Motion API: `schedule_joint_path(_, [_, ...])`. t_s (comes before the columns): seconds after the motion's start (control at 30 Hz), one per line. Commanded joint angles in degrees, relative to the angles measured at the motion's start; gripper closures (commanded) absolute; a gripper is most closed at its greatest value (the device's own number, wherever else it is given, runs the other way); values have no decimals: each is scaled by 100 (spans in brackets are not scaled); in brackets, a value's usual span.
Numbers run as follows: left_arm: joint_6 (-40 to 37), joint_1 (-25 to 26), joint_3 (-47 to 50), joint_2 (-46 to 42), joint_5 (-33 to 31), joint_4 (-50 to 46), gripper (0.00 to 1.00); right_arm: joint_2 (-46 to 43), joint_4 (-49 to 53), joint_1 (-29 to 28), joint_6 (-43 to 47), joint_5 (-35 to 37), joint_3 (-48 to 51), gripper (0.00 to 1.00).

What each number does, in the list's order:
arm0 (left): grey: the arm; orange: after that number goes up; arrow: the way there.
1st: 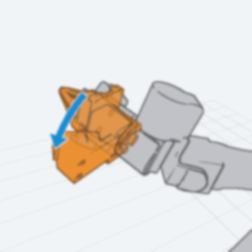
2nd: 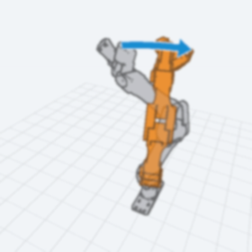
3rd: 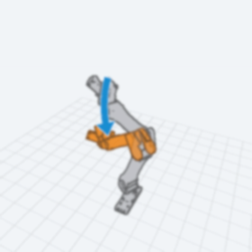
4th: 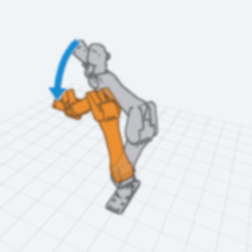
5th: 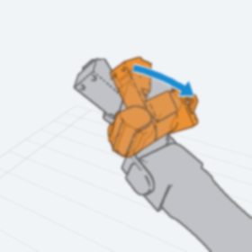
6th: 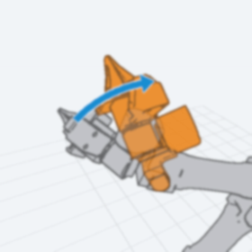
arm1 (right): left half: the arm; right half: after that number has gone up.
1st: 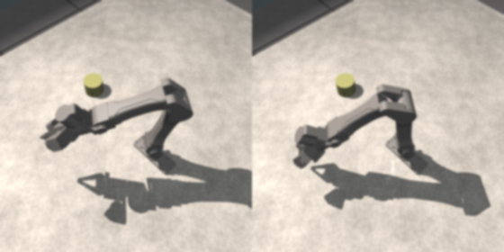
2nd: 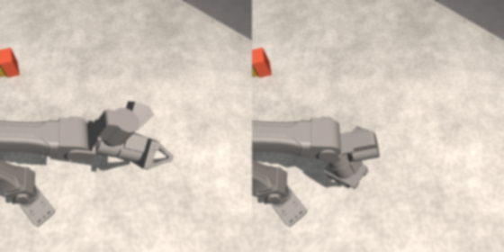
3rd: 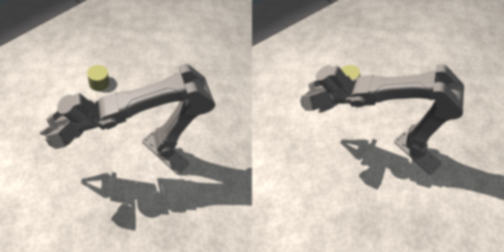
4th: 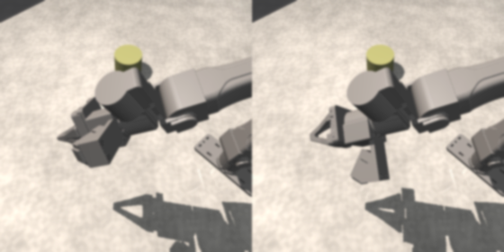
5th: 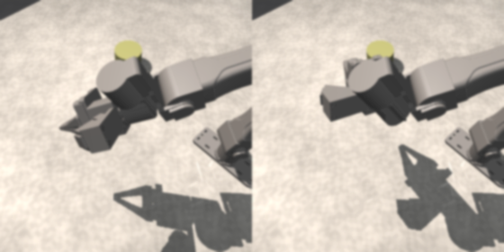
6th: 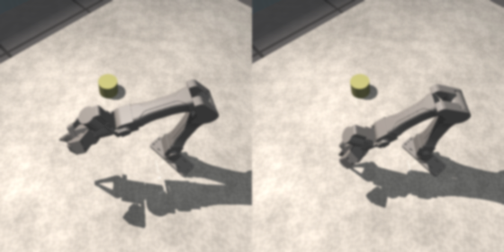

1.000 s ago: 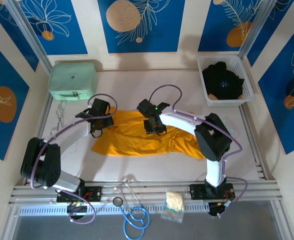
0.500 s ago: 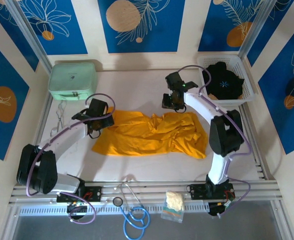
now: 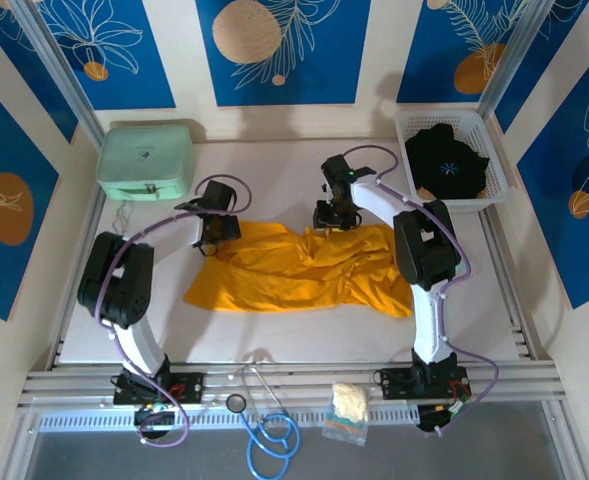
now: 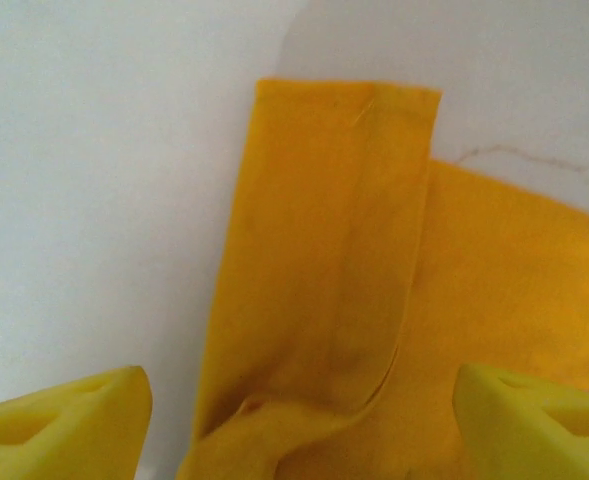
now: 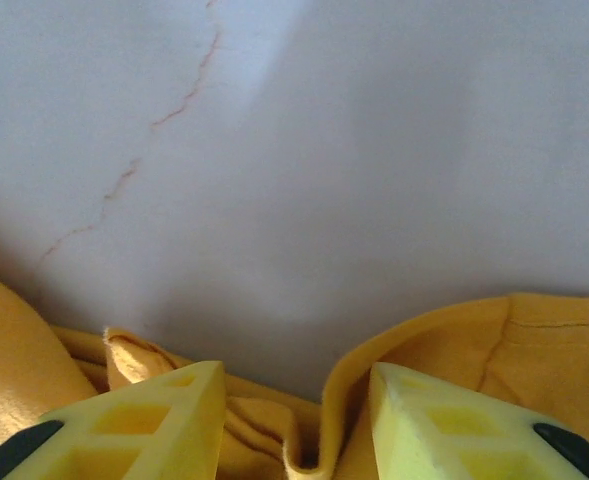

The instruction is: Fold and stack the t-shirts

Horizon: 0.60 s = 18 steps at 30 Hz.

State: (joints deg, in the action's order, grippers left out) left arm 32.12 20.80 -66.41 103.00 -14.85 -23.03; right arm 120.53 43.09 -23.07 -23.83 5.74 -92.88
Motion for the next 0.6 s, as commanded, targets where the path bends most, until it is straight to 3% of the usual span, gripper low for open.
schedule_joint_path(0.0, [-243, -5, -480, 457, -89, 80, 25, -120, 20, -13, -101, -139, 123, 58])
schedule_joint_path(0.13, [-335, -3, -847, 914, -151, -96, 36, -212, -95, 21, -204, -125, 341, 63])
schedule_joint_path(0.2, [-371, -2, -871, 999, -263, -127, 43, -214, -92, 48, -248, -159, 361, 71])
schedule_joint_path(0.27, [-384, -5, -863, 1014, -352, -162, 57, -214, -91, 73, -317, -178, 384, 81])
schedule_joint_path(0.37, [-311, -14, -657, 844, -473, -120, 89, -252, -143, 126, -456, -133, 470, 100])
schedule_joint_path(0.43, [-269, -18, -456, 621, -547, -30, 100, -292, -156, 188, -515, -75, 495, 100])
schedule_joint_path(0.57, [-293, -62, -155, 160, -728, -43, 100, -451, -18, 361, -560, 142, 438, 100])
